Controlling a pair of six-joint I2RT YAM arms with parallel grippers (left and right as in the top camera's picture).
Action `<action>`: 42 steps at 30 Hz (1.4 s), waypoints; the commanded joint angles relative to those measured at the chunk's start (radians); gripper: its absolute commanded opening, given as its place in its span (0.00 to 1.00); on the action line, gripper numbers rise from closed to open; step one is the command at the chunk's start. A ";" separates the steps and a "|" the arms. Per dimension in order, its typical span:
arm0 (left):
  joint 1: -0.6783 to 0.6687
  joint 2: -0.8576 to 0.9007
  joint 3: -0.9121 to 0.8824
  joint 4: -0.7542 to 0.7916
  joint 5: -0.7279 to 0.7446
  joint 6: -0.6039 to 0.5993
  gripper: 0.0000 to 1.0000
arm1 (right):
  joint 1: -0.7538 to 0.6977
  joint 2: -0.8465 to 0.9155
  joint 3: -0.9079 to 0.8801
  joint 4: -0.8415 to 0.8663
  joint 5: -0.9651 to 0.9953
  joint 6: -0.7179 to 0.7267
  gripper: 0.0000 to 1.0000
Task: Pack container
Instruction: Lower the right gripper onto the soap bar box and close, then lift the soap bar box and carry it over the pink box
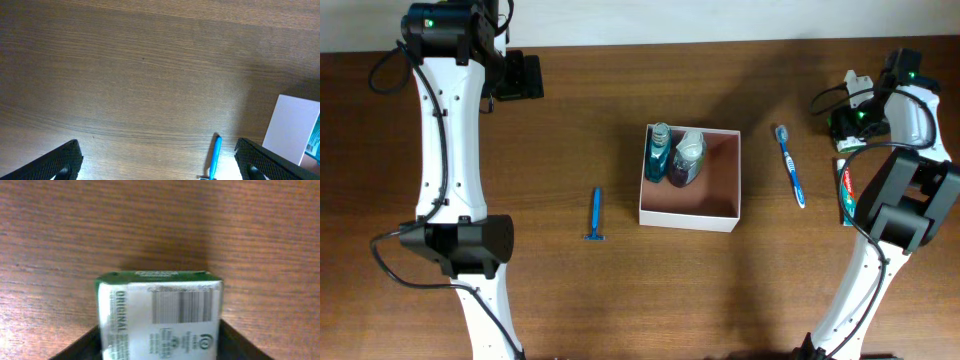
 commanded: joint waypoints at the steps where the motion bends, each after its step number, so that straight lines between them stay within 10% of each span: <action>1: 0.003 -0.011 -0.002 -0.001 0.003 -0.008 0.99 | 0.003 0.020 -0.013 -0.002 0.012 0.037 0.57; 16: 0.002 -0.011 -0.002 -0.001 0.004 -0.008 0.99 | 0.003 0.009 0.021 -0.086 0.013 0.245 0.43; 32: 0.003 -0.011 -0.002 -0.001 0.004 -0.008 0.99 | 0.003 0.005 0.512 -0.669 -0.015 0.402 0.40; 42: 0.003 -0.011 -0.002 -0.001 0.004 -0.008 0.99 | 0.018 -0.101 0.568 -0.735 -0.311 0.454 0.39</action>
